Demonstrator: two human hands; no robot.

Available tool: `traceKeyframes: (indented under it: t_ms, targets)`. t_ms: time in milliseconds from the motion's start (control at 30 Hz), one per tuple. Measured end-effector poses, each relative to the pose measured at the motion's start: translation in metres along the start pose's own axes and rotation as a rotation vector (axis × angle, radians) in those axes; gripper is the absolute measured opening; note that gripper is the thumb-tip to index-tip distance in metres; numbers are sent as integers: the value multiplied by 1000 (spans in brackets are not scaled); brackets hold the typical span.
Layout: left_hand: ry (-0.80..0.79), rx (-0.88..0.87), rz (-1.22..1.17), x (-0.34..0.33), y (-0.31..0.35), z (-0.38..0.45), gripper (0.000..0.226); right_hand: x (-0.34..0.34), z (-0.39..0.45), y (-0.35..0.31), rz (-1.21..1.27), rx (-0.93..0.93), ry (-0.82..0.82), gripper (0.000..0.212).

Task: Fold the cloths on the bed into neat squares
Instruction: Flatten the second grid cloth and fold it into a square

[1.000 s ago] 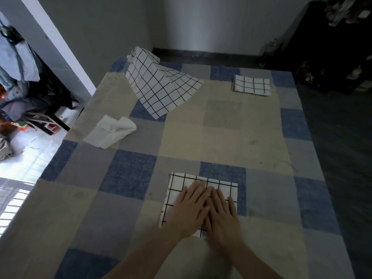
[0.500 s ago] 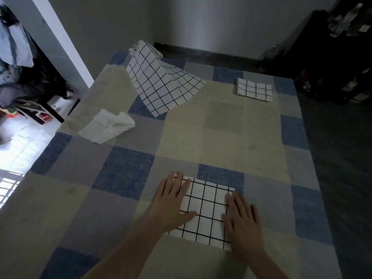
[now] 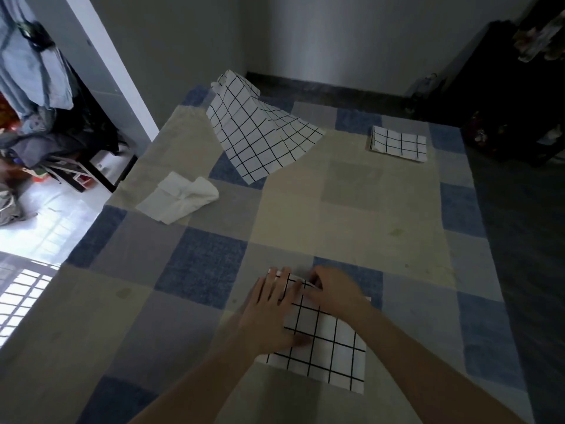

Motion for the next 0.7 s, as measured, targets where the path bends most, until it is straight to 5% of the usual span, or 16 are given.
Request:
traceKeyframes:
  t_ms: [133, 333, 533, 600, 700]
  targets:
    - [-62, 56, -61, 7, 2, -6, 111, 5, 13, -8, 115, 12, -151, 21]
    - [81, 382, -488, 7, -8, -34, 110, 19, -11, -3, 349, 24, -110, 22]
    - [258, 474, -1260, 15, -30, -54, 72, 52, -54, -5, 781, 133, -10, 23]
    - [272, 421, -1551, 14, -29, -63, 54, 56, -71, -6, 978, 130, 43, 25]
    - [63, 188, -1718, 15, -13, -77, 39, 54, -88, -2, 1196, 43, 46, 20]
Point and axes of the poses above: each hand's wrist, its own z-axis towards the middle knuckle, its own x-axis out of the back of the hand, y = z × x, the point moved 3 cm from there along z, towards the middle knuckle, and after that the axes turned 9 degrees about -y, right-handed, at the moved point
